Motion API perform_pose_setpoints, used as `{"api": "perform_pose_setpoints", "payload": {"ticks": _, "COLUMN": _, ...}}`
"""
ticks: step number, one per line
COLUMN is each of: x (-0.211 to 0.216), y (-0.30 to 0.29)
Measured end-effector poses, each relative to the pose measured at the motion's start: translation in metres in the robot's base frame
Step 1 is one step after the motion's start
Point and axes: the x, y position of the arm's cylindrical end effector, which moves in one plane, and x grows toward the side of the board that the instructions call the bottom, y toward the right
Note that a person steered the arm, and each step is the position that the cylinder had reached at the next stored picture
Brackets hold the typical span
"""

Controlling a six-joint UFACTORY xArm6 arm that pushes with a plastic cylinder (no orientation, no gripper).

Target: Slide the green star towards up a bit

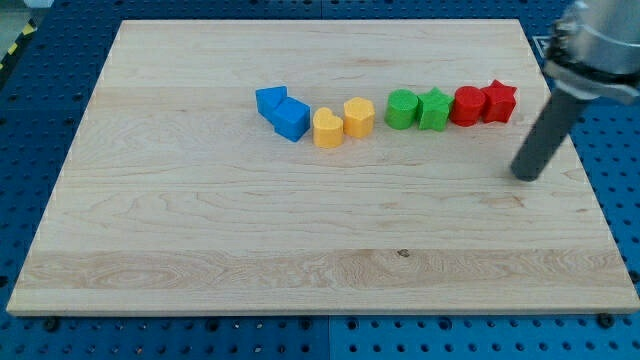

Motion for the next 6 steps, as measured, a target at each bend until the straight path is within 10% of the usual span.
{"api": "perform_pose_setpoints", "payload": {"ticks": 6, "x": -0.113, "y": -0.077}}
